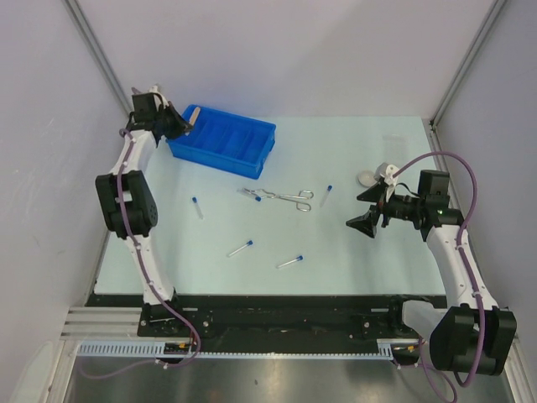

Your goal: Organize the chemistry lab equipment

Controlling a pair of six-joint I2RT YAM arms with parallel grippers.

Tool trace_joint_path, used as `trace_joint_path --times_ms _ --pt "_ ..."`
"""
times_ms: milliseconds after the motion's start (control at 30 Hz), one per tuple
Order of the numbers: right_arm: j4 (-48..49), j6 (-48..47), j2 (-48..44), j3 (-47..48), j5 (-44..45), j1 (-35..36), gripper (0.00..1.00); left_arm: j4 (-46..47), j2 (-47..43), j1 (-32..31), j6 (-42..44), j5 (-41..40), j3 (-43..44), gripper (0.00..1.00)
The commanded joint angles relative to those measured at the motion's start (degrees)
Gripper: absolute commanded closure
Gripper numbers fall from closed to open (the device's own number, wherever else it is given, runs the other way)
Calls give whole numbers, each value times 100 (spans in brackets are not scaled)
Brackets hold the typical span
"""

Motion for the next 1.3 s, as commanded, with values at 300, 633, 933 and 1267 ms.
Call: trace_joint_path --times_ms 300,633,933,1267 --pt "-155 -325 13 46 8 -6 0 -1630 1227 12 244 -873 2491 43" --pt "-287 -553 -83 54 35 -287 0 -313 -1144 12 674 -1349 -219 35" --pt "-410 -615 -92 37 -360 -805 0 1287 -4343 29 632 -1217 -3499 15" --pt "-471 -641 -83 37 -554 -1104 0 1439 -6059 231 -151 197 -5340 0"
